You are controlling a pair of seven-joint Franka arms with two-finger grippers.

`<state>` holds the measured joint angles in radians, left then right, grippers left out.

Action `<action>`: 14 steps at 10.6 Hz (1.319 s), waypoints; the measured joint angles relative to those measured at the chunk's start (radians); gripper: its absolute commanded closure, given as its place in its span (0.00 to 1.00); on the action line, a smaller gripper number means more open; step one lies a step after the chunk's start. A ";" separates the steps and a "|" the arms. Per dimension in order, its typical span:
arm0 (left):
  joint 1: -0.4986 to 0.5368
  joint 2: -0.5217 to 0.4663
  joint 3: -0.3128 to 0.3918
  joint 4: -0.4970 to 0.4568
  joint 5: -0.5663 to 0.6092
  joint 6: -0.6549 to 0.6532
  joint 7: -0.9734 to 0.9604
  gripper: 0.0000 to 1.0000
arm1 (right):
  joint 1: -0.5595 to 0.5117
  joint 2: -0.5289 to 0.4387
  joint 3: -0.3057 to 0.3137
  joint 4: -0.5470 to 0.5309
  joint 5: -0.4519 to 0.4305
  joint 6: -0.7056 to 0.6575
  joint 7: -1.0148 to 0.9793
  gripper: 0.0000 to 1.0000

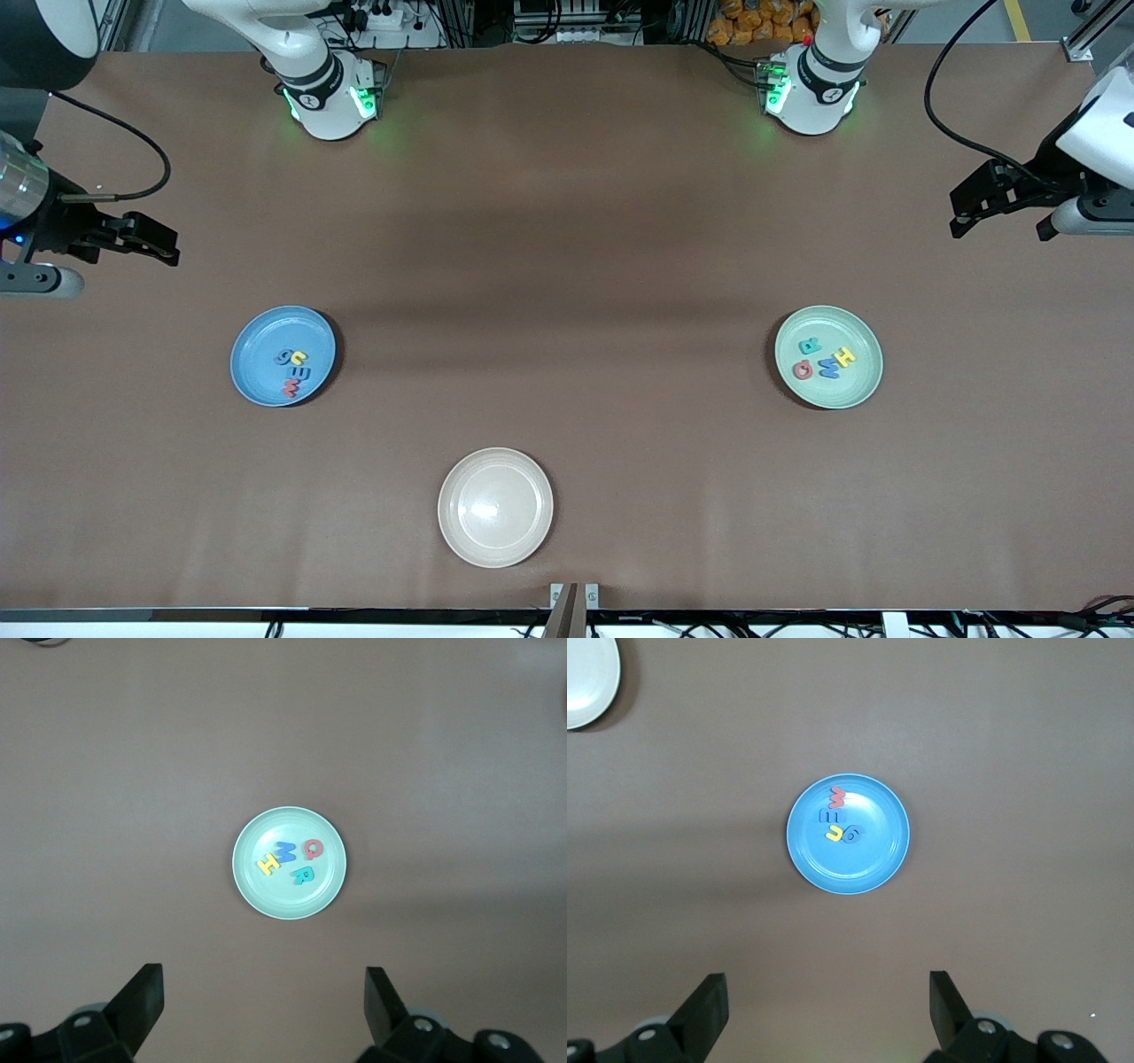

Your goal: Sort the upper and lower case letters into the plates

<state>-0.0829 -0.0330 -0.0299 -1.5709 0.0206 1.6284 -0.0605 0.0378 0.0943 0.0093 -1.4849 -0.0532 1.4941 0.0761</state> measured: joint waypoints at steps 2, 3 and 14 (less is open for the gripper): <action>-0.001 0.000 0.000 0.000 0.000 -0.001 0.000 0.00 | -0.002 -0.019 -0.004 -0.019 0.004 -0.002 0.014 0.00; -0.002 0.000 0.000 0.000 0.000 -0.001 0.000 0.00 | -0.002 -0.026 -0.004 -0.024 0.007 -0.003 0.063 0.00; -0.005 0.001 0.000 0.000 0.000 -0.003 0.000 0.00 | 0.002 -0.038 0.012 0.005 0.012 -0.007 0.032 0.00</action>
<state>-0.0879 -0.0323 -0.0301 -1.5711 0.0206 1.6256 -0.0605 0.0399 0.0566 0.0209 -1.4800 -0.0410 1.4872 0.1083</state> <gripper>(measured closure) 0.000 0.000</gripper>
